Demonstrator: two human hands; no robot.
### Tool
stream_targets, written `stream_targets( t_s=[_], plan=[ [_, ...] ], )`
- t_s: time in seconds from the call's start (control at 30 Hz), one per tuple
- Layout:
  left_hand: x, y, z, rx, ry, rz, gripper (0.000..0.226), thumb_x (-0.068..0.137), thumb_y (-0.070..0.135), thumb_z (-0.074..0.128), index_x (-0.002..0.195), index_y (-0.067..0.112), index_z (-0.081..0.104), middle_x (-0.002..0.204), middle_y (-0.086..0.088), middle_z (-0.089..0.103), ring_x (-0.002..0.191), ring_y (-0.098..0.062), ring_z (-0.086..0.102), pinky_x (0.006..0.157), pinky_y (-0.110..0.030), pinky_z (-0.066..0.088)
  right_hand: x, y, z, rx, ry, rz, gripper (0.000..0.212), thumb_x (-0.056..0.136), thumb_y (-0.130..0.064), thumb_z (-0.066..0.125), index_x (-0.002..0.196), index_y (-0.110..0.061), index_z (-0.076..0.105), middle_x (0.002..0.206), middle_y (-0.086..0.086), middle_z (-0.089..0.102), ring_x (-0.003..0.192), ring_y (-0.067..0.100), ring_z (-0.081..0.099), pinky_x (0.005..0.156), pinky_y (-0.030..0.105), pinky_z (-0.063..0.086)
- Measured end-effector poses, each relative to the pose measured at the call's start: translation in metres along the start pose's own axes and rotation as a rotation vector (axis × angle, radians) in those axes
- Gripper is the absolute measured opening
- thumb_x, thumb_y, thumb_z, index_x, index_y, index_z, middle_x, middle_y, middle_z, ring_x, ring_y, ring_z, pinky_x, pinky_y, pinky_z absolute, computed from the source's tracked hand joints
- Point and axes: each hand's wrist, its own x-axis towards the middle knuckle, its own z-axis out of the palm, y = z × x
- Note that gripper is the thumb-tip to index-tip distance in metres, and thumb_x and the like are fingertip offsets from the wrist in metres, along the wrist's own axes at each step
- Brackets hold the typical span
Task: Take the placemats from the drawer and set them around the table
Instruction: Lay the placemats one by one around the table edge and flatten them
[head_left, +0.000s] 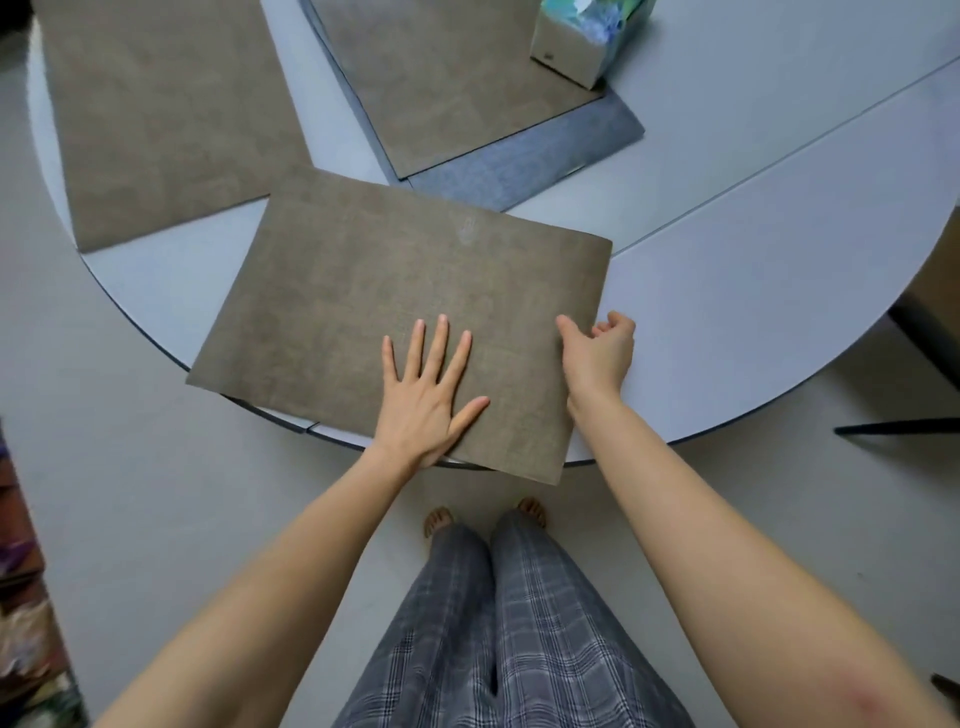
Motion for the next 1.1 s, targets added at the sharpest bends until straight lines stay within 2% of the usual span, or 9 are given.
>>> stream_targets(
  t_s=[0.1,0.17,0.27,0.37,0.5,0.73,0.93,1.03,1.1],
  plan=[
    [0.000,0.001,0.000,0.002,0.001,-0.005,0.078,0.091,0.068,0.013,0.154,0.023,0.007,0.162,-0.010,0.004,0.149,-0.033,0.003,0.116,-0.061,0.001,0.013,-0.002,-0.005,-0.107,0.033,0.085,0.033,0.075,-0.020,0.070,0.104,-0.010,0.057,0.099,0.004,0.055,0.089,0.018,0.054,0.073,0.024,0.041],
    [0.000,0.002,0.000,-0.001,0.003,-0.003,0.078,0.091,0.068,0.012,0.154,0.023,0.006,0.162,-0.010,0.003,0.149,-0.033,0.002,0.116,-0.061,0.000,0.020,-0.001,-0.012,-0.275,0.015,0.044,0.013,0.075,-0.023,0.069,0.079,-0.012,0.061,0.083,0.003,0.060,0.080,0.021,0.056,0.071,0.026,0.043],
    [0.000,0.002,0.001,-0.015,0.011,-0.007,0.077,0.091,0.067,0.012,0.154,0.023,0.004,0.162,-0.009,0.001,0.149,-0.033,0.000,0.116,-0.061,0.000,0.026,0.001,-0.017,-0.427,-0.023,0.002,0.035,0.077,-0.025,0.066,0.053,-0.017,0.042,0.061,0.003,0.051,0.074,0.028,0.052,0.071,0.031,0.041],
    [0.006,0.005,-0.001,-0.049,0.009,-0.021,0.078,0.089,0.067,0.008,0.154,0.024,0.000,0.162,-0.008,-0.003,0.149,-0.032,-0.004,0.115,-0.060,-0.005,0.032,0.001,-0.014,-0.506,-0.007,-0.122,0.026,0.084,-0.026,0.063,0.066,-0.015,0.047,0.076,0.005,0.056,0.091,0.033,0.056,0.083,0.038,0.046],
    [0.019,0.007,-0.006,-0.049,-0.012,-0.005,0.078,0.089,0.068,0.008,0.153,0.026,-0.006,0.162,-0.006,-0.008,0.149,-0.030,-0.008,0.115,-0.060,-0.006,0.039,-0.002,-0.012,-0.513,0.049,-0.178,0.019,0.088,-0.026,0.060,0.080,-0.013,0.050,0.085,0.007,0.058,0.095,0.033,0.058,0.079,0.037,0.044],
    [0.013,0.003,-0.003,-0.062,0.011,0.021,0.078,0.090,0.068,0.011,0.153,0.026,-0.006,0.162,-0.006,-0.008,0.149,-0.030,-0.009,0.115,-0.060,-0.007,0.038,0.013,-0.009,-0.600,0.094,-0.281,0.021,0.087,-0.025,0.059,0.077,-0.013,0.046,0.086,0.007,0.056,0.094,0.032,0.057,0.066,0.032,0.037],
    [0.013,0.003,-0.002,-0.061,0.013,0.007,0.078,0.089,0.069,0.008,0.153,0.026,-0.006,0.162,-0.006,-0.008,0.149,-0.030,-0.009,0.115,-0.059,-0.008,0.042,0.013,-0.006,-0.655,0.124,-0.295,0.021,0.087,-0.027,0.061,0.076,-0.014,0.047,0.092,0.011,0.063,0.094,0.032,0.057,0.068,0.035,0.042],
    [0.014,0.003,-0.001,-0.070,0.022,0.005,0.079,0.089,0.069,0.009,0.154,0.026,-0.005,0.162,-0.006,-0.008,0.149,-0.030,-0.009,0.114,-0.059,-0.009,0.038,0.011,-0.005,-0.708,0.136,-0.324,0.016,0.088,-0.028,0.060,0.088,-0.014,0.052,0.106,0.011,0.061,0.103,0.031,0.055,0.078,0.038,0.044],
    [0.014,0.003,0.001,-0.074,0.042,0.013,0.078,0.090,0.067,0.011,0.154,0.023,-0.001,0.162,-0.006,-0.004,0.149,-0.030,-0.005,0.115,-0.059,-0.007,0.029,0.011,-0.003,-0.791,0.212,-0.418,0.033,0.089,-0.027,0.059,0.116,-0.011,0.050,0.130,0.012,0.049,0.122,0.030,0.044,0.096,0.040,0.038]
  ],
)
